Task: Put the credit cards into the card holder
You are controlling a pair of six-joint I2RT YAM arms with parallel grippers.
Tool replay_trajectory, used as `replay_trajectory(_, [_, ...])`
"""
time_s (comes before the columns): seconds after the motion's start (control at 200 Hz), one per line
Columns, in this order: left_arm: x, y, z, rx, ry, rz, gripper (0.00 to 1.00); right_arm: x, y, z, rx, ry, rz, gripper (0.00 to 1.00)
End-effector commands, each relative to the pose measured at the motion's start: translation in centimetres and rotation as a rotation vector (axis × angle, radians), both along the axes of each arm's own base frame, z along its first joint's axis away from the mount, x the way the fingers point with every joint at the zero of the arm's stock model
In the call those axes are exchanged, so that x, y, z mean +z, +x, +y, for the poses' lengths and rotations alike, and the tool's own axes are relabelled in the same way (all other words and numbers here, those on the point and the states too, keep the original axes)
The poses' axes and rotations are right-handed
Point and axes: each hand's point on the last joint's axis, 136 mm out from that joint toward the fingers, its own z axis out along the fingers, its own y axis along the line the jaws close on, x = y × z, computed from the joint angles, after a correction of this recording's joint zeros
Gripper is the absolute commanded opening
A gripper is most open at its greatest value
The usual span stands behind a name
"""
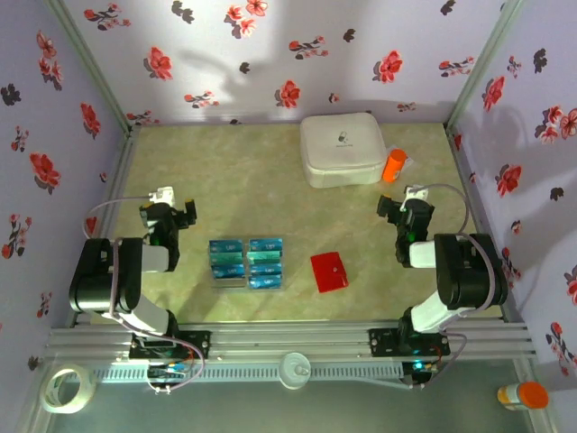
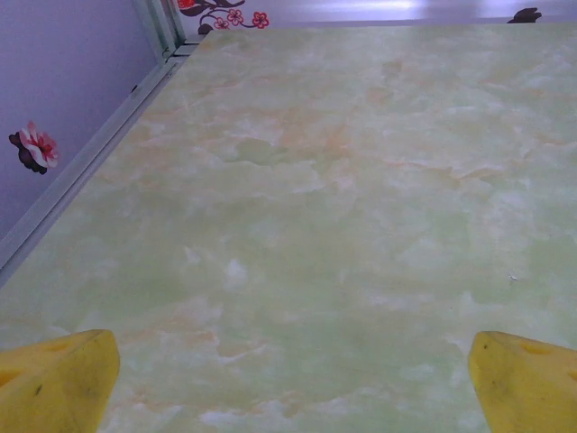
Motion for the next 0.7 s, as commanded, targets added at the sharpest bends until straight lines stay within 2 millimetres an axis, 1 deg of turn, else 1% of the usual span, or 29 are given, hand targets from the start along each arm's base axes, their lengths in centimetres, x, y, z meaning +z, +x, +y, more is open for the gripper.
replay_trajectory(0.0, [1.33, 0.69, 0.04, -0.001, -0.007, -0.046, 1.0, 0.72, 0.39, -0.1, 0.008, -0.013, -0.02, 0.99])
replay_trajectory(0.695, [1.32, 0.8, 0.11, 0.0, -0.007, -0.041, 1.0, 0.65, 0.47, -0.07, 0.009, -0.011, -0.016, 0.99])
